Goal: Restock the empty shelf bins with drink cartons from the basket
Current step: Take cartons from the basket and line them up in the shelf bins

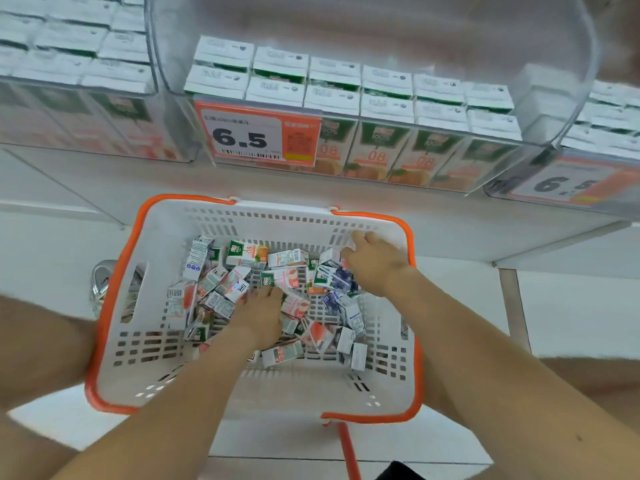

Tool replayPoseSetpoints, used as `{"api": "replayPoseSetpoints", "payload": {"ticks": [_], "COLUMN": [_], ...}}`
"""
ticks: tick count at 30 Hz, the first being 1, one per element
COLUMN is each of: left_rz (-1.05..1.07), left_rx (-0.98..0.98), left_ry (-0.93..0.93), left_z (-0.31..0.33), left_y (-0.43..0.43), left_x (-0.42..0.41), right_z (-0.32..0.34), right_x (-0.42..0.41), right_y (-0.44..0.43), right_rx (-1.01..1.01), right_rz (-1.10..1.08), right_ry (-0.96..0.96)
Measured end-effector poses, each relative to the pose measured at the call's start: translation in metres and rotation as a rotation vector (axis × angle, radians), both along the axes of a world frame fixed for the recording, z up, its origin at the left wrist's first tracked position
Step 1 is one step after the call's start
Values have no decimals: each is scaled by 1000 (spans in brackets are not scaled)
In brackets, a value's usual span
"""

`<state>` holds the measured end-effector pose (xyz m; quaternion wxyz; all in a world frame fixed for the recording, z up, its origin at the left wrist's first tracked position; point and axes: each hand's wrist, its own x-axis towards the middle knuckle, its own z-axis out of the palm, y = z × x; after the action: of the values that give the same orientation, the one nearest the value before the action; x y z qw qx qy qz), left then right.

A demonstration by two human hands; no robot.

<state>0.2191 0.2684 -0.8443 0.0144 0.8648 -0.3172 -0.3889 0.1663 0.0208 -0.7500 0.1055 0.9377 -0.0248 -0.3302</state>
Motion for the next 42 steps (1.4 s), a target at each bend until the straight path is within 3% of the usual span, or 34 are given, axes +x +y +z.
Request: {"api": "replayPoseSetpoints", "payload": {"ticks": [5,10,18,26,34,42], "left_rz": [114,81,90,12,442,469], "left_rx": [-118,-84,-174,-157,-525,-839], "left_ry": [79,89,51,-176,167,338], "left_z": [-12,-19,-27,-7,96,228], "left_y": [-4,-2,-14,-9,12,33], "left_x": [-2,17,16,9,26,37], "right_z": [-16,-21,1,49,134,194], "right_x": [2,-1,-7,-10,-27,-36], "right_y": [1,1,5,25,42,69], "right_rx": [-170,-163,132,564,939,1250], "right_rz": [97,97,-158,-495,-637,-739], "right_ry": [-74,29,-114,-132,-149,-410]}}
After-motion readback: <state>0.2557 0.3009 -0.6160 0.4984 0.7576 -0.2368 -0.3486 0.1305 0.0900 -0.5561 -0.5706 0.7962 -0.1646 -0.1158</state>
